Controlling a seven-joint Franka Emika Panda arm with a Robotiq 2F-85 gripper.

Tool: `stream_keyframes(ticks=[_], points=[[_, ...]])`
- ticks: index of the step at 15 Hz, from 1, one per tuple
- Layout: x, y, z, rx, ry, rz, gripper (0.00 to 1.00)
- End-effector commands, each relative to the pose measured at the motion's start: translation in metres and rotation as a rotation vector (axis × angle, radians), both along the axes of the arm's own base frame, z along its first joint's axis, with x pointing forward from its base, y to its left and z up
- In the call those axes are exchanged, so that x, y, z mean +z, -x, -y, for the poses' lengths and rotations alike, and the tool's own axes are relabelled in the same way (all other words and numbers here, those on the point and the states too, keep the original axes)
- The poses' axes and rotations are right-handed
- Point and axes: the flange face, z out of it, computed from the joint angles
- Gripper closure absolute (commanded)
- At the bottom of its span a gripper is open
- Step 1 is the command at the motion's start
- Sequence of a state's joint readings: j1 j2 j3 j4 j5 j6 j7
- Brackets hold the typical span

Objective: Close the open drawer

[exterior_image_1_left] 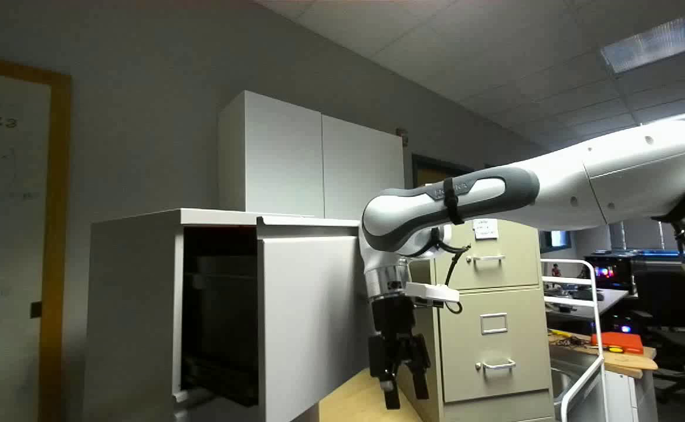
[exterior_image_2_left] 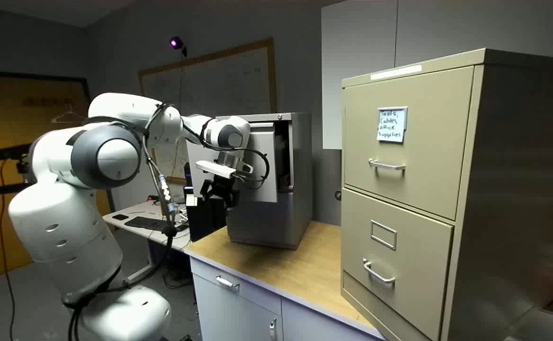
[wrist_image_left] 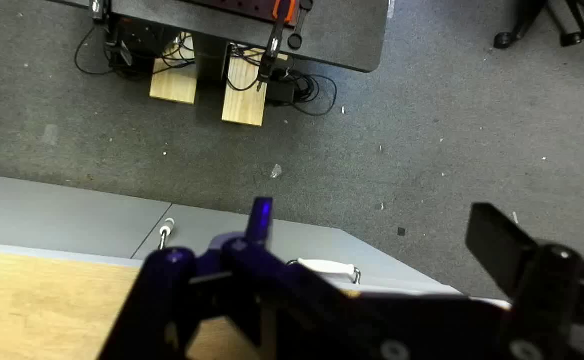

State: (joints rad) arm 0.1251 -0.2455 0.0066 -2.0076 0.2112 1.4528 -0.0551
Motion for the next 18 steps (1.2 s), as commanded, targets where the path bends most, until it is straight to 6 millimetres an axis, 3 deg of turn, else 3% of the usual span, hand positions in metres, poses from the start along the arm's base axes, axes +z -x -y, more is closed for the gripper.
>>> stream_keyframes(ticks=[1,14,18], points=[[0.001,0.000,0.000,0.000,0.000,0.000,0.00],[0.001,-0.001,0.001,-0.006,-0.004,0.001,0.00],[0.013,-0.003,0.001,-0.019,-0.019,0.058,0.00]])
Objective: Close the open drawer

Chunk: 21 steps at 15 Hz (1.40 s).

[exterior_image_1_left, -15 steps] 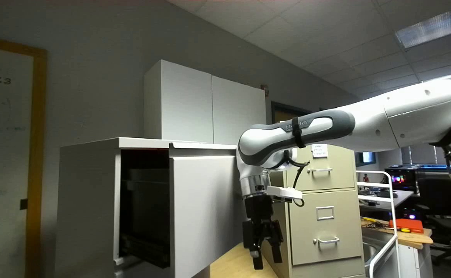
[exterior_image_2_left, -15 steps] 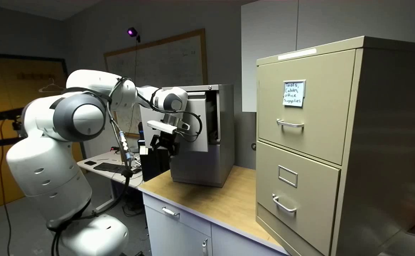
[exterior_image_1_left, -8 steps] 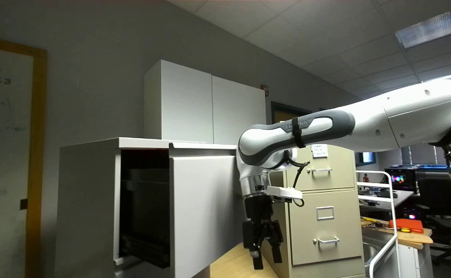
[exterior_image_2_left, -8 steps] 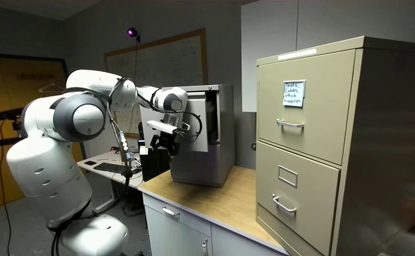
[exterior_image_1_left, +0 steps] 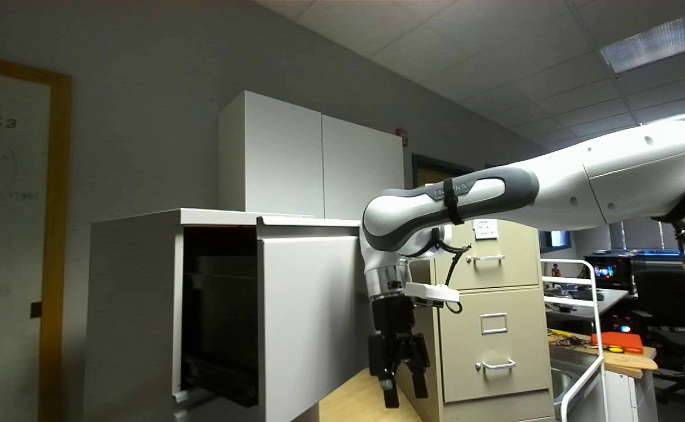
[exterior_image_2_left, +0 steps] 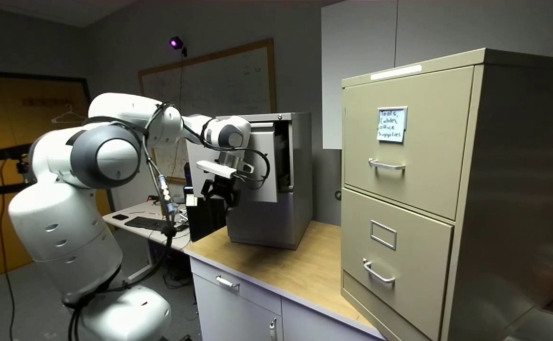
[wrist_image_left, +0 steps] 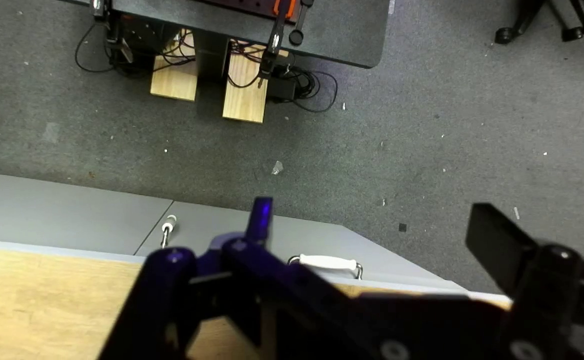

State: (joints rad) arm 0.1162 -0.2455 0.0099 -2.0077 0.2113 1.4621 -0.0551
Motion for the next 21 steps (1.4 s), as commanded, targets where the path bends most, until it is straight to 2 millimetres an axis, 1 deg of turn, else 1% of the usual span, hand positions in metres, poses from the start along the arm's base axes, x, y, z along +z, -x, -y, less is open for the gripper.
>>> stream_keyframes(ticks=[1,3,8,9,10,11,13,15,17,18,21], points=[[0.018,-0.001,0.000,-0.018,-0.023,0.076,0.00],[0.032,-0.001,0.001,-0.027,-0.038,0.148,0.00],[0.077,-0.001,-0.001,-0.061,-0.051,0.388,0.00],[0.086,-0.001,-0.002,-0.068,-0.057,0.442,0.25],[0.095,-0.001,-0.003,-0.078,-0.061,0.499,0.27],[0.103,-0.002,-0.003,-0.086,-0.068,0.550,0.33],[0.119,-0.003,-0.004,-0.116,-0.085,0.660,0.50],[0.132,-0.005,-0.004,-0.134,-0.101,0.746,0.64],[0.139,-0.004,-0.005,-0.160,-0.115,0.804,0.79],[0.141,-0.005,-0.004,-0.190,-0.125,0.845,0.88],[0.144,-0.014,0.003,-0.287,-0.154,0.930,0.96]])
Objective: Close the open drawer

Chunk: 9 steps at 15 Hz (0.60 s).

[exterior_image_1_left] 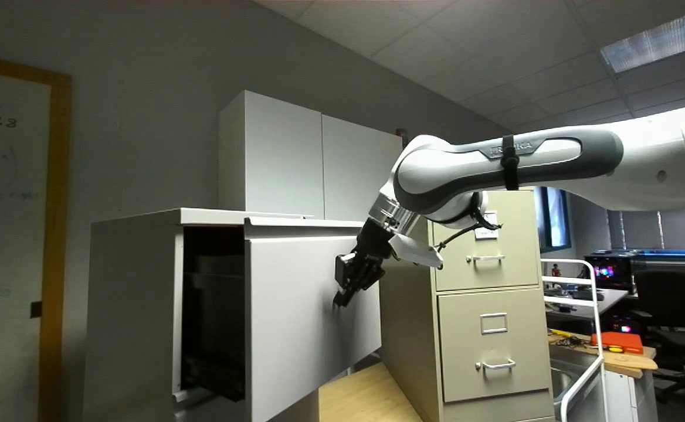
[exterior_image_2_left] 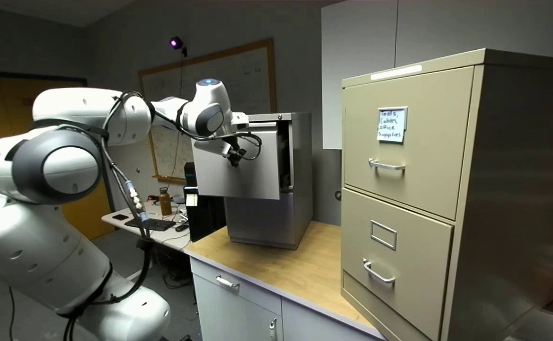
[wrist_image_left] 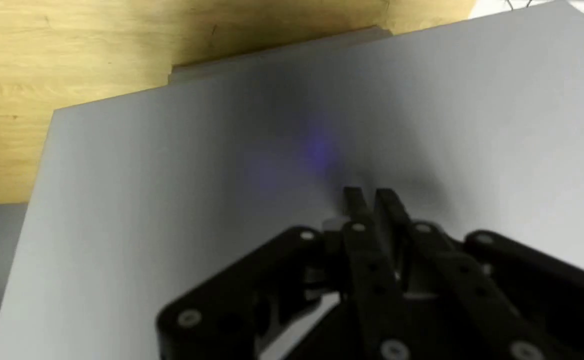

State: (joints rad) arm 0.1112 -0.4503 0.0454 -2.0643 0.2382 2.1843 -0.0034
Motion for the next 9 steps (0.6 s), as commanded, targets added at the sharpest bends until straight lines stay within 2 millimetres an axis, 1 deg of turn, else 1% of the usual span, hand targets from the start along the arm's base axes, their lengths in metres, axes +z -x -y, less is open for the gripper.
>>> stream_keyframes(ticks=[1,2,6,8,9], points=[[0.009,-0.012,0.009,-0.109,-0.093,0.129,0.99],[0.010,-0.016,0.010,-0.134,-0.113,0.160,0.96],[0.015,-0.037,0.010,-0.187,-0.184,0.253,0.94],[0.017,-0.046,0.006,-0.192,-0.203,0.290,0.94],[0.019,-0.053,0.000,-0.185,-0.208,0.304,0.94]])
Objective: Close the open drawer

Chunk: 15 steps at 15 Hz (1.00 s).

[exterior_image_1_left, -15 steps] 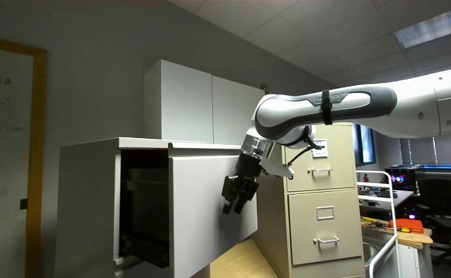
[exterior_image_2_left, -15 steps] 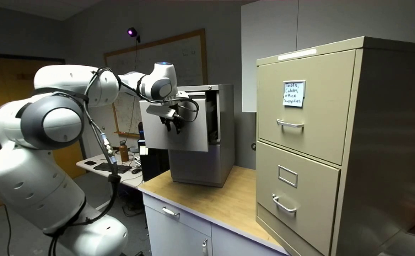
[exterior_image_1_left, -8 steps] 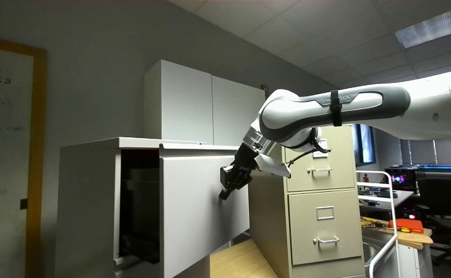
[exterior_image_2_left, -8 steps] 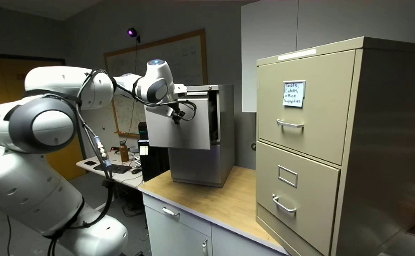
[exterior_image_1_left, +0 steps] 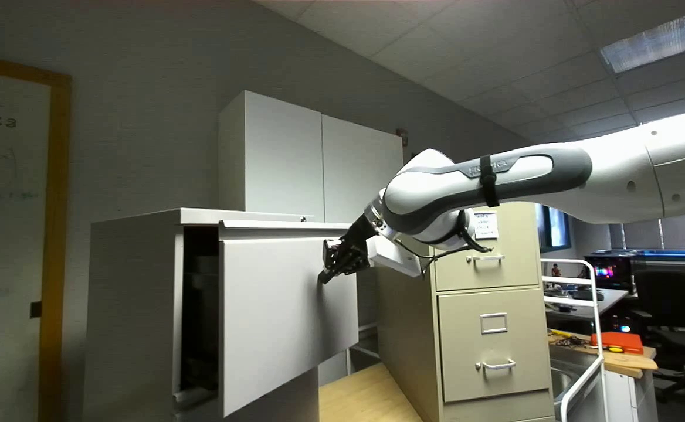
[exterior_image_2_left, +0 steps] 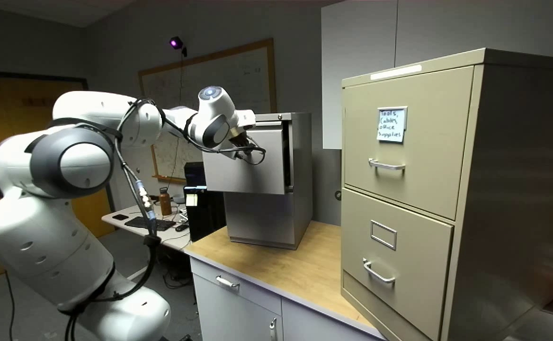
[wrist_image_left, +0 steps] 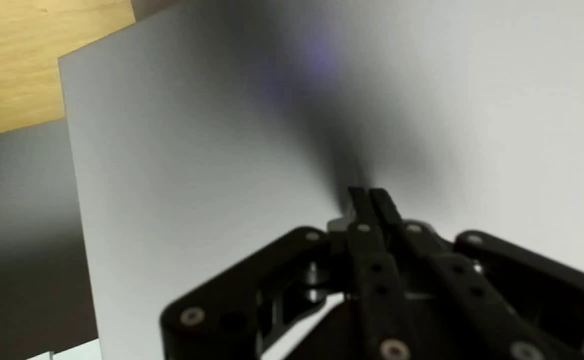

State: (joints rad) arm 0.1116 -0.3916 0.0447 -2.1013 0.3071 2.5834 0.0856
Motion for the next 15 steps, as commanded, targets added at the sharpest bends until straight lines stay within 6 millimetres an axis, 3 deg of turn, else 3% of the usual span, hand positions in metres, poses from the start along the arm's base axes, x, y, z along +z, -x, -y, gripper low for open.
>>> stream_keyframes(ticks=[1,5,12,15], points=[[0.014,-0.026,-0.014,-0.011,-0.047,0.065,0.94],[0.023,-0.048,-0.044,0.031,-0.052,0.097,0.94],[0.042,-0.094,-0.123,0.134,-0.090,0.121,0.94],[0.046,-0.116,-0.146,0.165,-0.098,0.135,0.94]])
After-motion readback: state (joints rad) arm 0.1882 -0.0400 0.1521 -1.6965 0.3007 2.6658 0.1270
